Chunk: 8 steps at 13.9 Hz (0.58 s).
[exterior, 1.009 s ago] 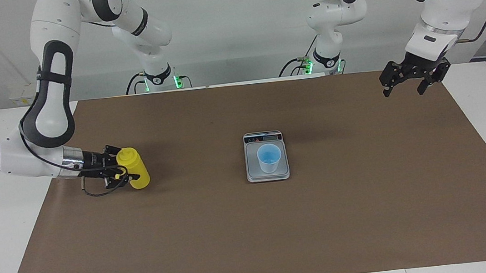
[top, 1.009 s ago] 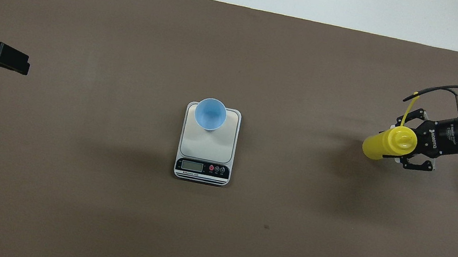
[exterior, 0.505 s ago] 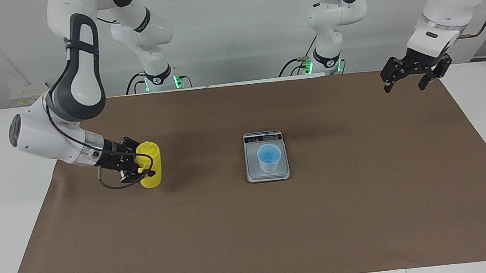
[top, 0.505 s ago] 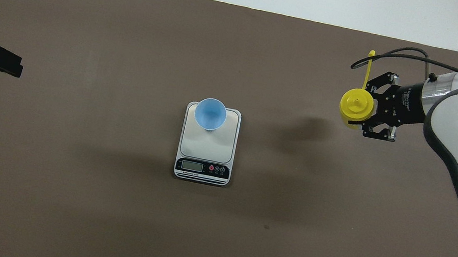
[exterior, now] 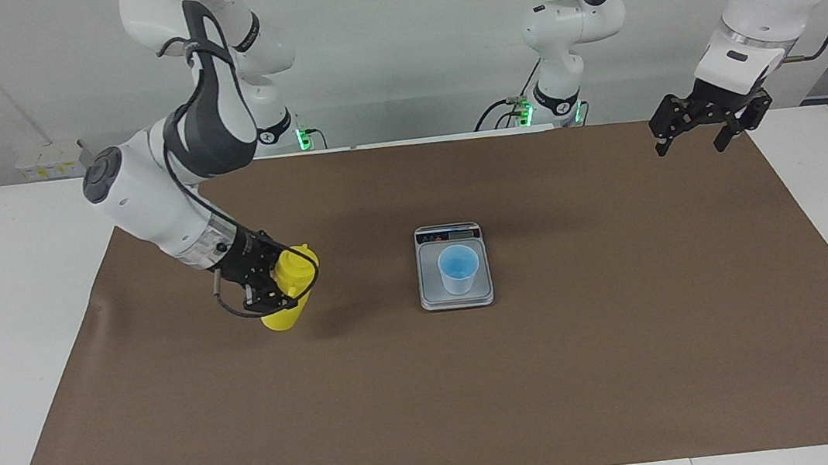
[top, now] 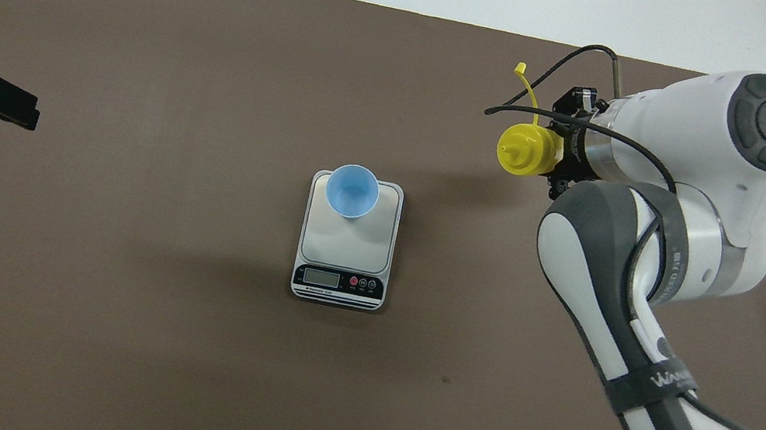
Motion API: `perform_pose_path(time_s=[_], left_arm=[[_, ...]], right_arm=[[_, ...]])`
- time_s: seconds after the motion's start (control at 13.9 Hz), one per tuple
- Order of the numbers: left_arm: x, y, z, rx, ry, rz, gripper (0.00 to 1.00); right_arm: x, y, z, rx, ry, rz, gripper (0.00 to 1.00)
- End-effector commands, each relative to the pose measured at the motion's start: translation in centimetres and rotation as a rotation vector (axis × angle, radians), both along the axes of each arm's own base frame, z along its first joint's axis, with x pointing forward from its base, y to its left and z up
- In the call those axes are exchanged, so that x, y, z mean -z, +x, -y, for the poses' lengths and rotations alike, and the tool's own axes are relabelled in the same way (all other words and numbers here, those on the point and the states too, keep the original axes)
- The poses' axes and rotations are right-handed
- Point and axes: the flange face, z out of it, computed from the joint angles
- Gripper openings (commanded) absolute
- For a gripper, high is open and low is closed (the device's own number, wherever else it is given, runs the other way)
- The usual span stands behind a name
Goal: Pour seasoning into cup on scale with both arms
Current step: 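Lift the yellow bottle with the right gripper toward the blue cup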
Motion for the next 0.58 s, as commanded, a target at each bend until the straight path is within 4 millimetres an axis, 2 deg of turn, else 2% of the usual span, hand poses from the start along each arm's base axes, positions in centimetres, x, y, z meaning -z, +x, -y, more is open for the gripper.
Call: perform_pose_path(time_s=[0.0,0.07,0.14,0.36,0.5], left_arm=[[0.1,-0.2,-0.2,0.009,0.004,0.006,1.00],[0.1,-0.2,-0.2,0.009,0.006,0.006,1.00],[0.1,-0.2,-0.2,0.009,0.006,0.006,1.00],[0.1,-0.2,-0.2,0.009,0.006,0.006,1.00],[0.1,-0.2,-0.2,0.009,0.006,0.006,1.00]], right_arm=[[-0.4,-0.2,-4.4,-0.066,-0.117,0.113,0.00],[0.4,-0.4,-6.1,-0.131,-0.238,0.162,0.00],[0.3,-0.3,-6.6,-0.174,-0.315,0.216,0.00],[0.0,-0.9,-9.7,-0.240,-0.341,0.304,0.00],[0.7,-1.8,-12.3,-0.279,-0.375,0.329,0.00]])
